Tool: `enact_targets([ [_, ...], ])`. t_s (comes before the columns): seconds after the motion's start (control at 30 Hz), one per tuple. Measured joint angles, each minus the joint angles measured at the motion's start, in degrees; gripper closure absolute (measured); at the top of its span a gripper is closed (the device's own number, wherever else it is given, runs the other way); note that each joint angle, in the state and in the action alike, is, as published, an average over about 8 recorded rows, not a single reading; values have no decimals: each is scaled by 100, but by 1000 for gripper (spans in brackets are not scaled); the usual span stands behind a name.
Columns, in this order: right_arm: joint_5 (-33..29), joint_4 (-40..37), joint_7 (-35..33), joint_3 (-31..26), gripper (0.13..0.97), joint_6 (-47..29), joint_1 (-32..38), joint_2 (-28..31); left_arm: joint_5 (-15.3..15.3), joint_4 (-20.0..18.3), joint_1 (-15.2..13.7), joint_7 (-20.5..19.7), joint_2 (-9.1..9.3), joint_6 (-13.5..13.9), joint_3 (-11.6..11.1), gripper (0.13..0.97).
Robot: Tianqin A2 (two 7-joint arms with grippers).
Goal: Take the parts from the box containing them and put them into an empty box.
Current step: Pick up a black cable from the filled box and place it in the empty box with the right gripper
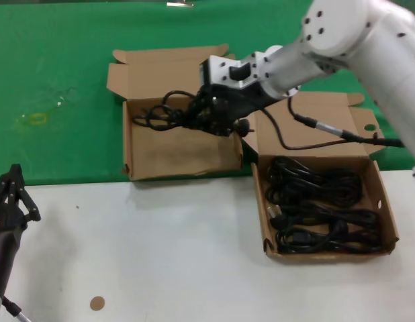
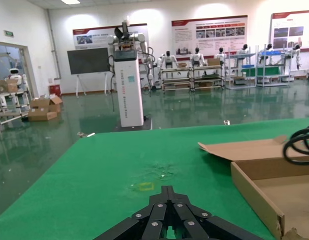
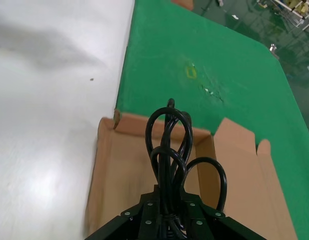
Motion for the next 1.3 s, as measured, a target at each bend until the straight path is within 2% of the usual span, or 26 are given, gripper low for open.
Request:
enact_targets([
  [0.37,173,-1565,-660,37,889,465,416,-774,0,0,0,0,0,0,0,953],
  [0.6,610,-2271,-1055,-237,889,774,599,-1020,0,0,0,0,0,0,0,953],
  [0.87,1181,-2622,-1297,-731,889,997,673,-1079,0,0,0,0,0,0,0,953],
  [1.3,1906,-2781,-1478,-1349,870,1291,707,-1086,0,0,0,0,0,0,0,953],
])
